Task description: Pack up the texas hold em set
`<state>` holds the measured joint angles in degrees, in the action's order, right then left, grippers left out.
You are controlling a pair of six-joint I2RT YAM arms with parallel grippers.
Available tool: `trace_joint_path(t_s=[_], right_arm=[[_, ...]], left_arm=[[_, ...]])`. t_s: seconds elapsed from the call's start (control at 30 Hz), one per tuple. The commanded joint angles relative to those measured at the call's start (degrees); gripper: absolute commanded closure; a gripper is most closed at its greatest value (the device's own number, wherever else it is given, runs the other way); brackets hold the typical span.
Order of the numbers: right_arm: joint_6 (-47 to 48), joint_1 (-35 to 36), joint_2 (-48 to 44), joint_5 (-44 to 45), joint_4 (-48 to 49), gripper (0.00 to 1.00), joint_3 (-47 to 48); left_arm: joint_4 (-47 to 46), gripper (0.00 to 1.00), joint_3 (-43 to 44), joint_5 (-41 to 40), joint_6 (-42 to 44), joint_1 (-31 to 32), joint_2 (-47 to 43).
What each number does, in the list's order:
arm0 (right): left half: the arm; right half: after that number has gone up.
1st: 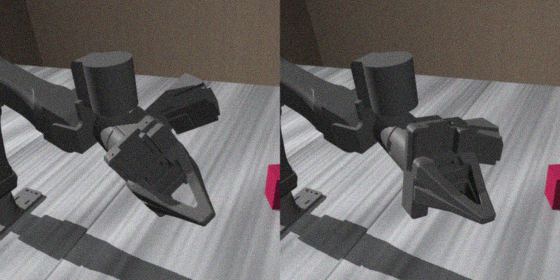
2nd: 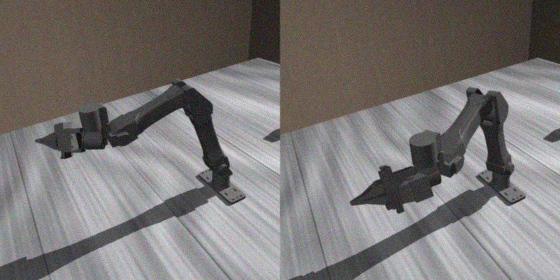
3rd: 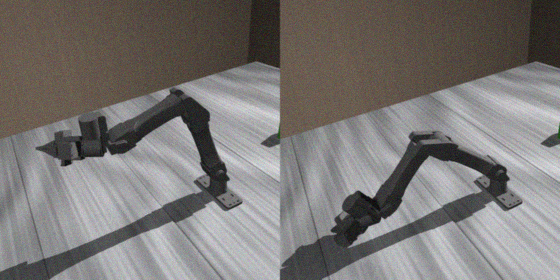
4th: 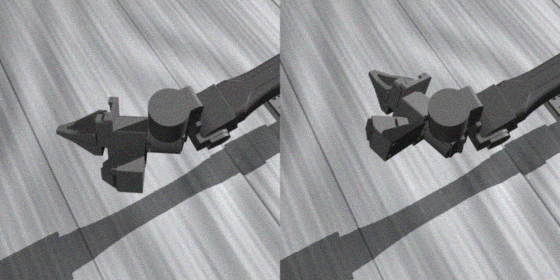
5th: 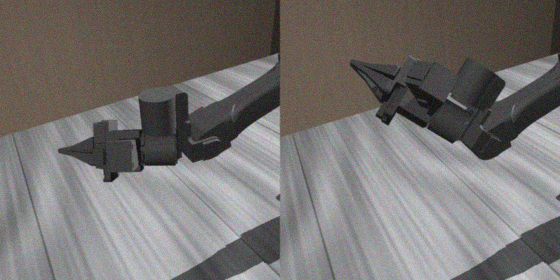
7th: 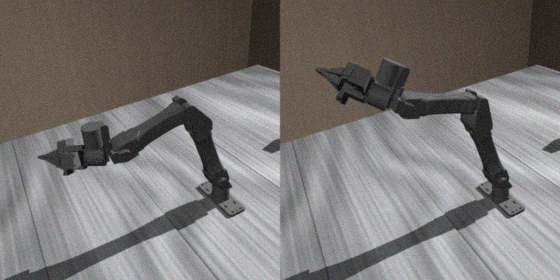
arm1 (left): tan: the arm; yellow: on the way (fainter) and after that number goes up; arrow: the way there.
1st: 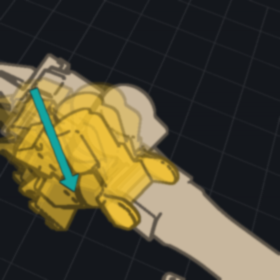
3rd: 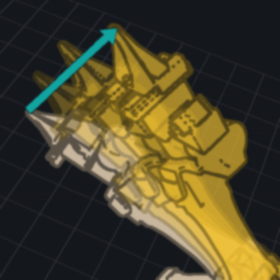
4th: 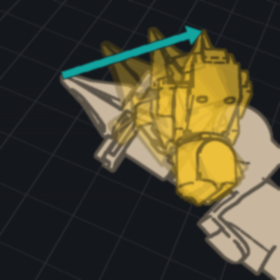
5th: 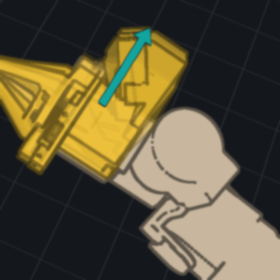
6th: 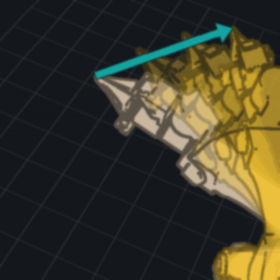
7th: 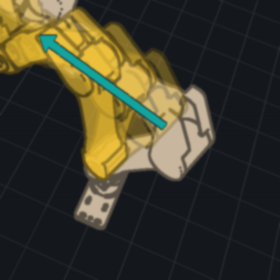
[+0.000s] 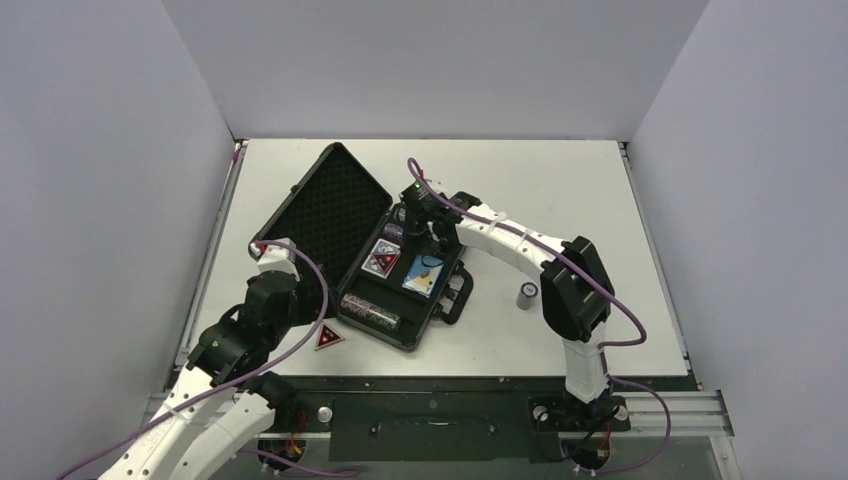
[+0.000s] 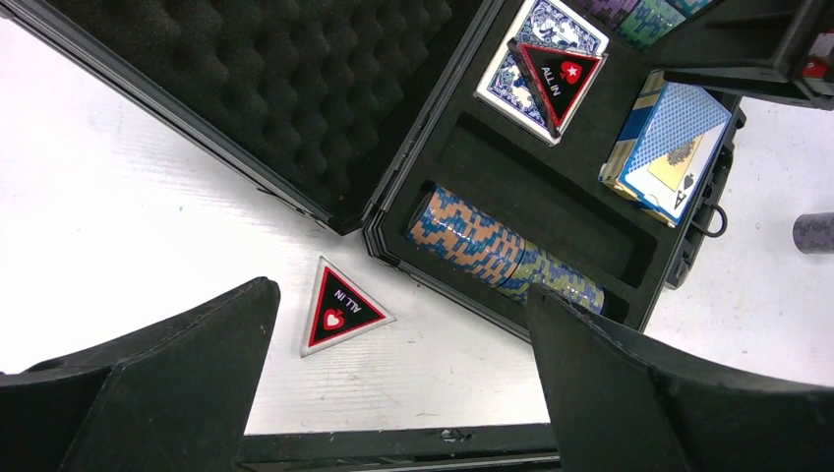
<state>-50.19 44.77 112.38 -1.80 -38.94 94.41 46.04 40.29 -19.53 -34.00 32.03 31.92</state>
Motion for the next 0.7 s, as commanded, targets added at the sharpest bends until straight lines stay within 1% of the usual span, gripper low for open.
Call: trace_joint_path(t_s=[0.0, 0.5, 0.67], right_arm=[[0.5, -1.1, 0.8, -1.9, 2.4, 0.76, 1.1], [1.9, -2.7, 3.0, -2.3, 1.7, 0.77, -3.0], [2.3, -2.8, 2.2, -2.3, 2.2, 0.78, -5.2]], left_arm=[[-2.4, 0.04, 0.6, 0.7, 0.3, -0.3, 0.2], [-2.5, 0.04, 0.7, 1.3, 0.3, -0.4, 0.8], [-2.4, 0.04, 0.7, 1.3, 0.3, -0.4, 0.7]])
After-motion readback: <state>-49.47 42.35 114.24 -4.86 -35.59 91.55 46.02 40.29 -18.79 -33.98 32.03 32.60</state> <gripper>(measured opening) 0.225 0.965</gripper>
